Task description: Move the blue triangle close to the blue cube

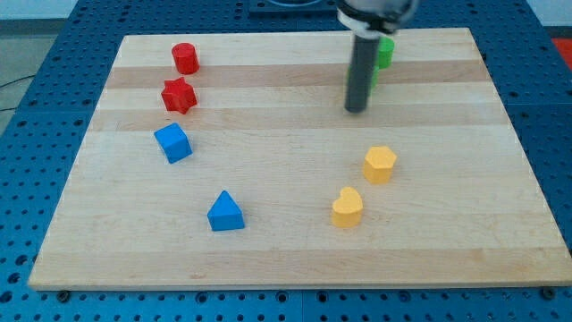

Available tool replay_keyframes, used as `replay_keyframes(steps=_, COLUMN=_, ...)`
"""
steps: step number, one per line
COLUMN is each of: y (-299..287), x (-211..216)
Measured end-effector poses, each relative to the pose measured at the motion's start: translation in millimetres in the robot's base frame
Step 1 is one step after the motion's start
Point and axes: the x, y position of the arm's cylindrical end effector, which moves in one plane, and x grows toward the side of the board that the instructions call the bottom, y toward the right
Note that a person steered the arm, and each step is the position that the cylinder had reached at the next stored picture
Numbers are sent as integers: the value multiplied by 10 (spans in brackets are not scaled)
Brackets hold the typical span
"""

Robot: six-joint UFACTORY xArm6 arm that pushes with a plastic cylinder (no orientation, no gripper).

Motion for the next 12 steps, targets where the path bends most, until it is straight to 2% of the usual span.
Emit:
replay_keyframes(steps=1, y=285, x=-205)
replay_keyframes(steps=2, y=307, x=-177)
replay_keyframes(steps=4, y=236, x=1154)
replay_keyframes(steps=6, y=-437, x=1715)
replay_keyframes(steps=9, y=-1508, x=2174)
replay_keyframes(steps=10, y=-1893, x=2075)
replay_keyframes(steps=11, y=-2172, x=1534)
replay_keyframes(steps=12, y=-2324, x=1609)
